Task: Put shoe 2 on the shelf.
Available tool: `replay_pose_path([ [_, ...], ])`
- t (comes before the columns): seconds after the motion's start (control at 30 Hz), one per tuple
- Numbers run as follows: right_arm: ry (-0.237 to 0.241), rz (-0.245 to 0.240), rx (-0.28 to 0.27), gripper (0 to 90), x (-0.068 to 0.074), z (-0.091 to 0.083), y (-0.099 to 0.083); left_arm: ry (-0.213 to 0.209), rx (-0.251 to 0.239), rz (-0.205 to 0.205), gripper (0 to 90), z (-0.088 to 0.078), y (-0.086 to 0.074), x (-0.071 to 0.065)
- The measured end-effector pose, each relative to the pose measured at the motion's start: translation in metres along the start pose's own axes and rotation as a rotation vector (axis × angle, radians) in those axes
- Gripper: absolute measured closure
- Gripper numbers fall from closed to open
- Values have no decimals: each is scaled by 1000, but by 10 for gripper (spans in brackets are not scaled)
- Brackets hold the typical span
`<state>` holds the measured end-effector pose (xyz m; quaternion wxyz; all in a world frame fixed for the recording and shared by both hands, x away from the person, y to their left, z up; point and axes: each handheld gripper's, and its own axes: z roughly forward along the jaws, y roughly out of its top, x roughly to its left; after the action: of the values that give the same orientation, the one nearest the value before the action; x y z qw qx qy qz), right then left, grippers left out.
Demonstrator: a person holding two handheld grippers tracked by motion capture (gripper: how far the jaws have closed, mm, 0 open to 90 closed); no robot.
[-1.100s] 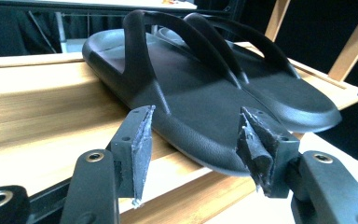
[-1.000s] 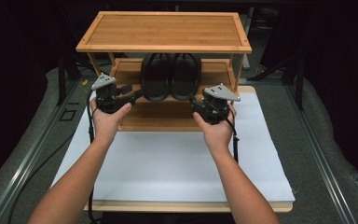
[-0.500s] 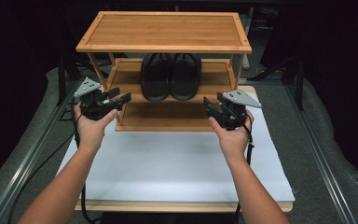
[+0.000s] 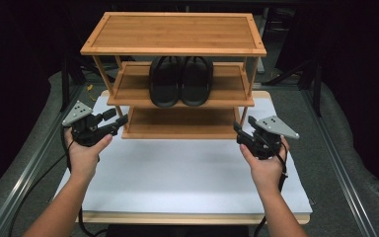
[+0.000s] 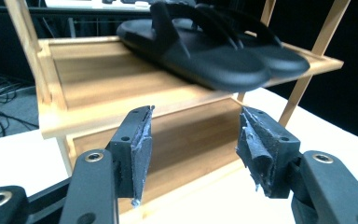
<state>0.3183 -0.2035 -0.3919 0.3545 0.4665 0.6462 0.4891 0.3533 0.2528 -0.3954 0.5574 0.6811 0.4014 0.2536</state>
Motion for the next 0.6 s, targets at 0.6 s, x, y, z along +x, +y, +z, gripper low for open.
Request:
replay_pose_path([
  [0.6, -1, 15, 82, 475, -8, -23, -77, 40, 122, -35, 442, -11, -84, 7],
])
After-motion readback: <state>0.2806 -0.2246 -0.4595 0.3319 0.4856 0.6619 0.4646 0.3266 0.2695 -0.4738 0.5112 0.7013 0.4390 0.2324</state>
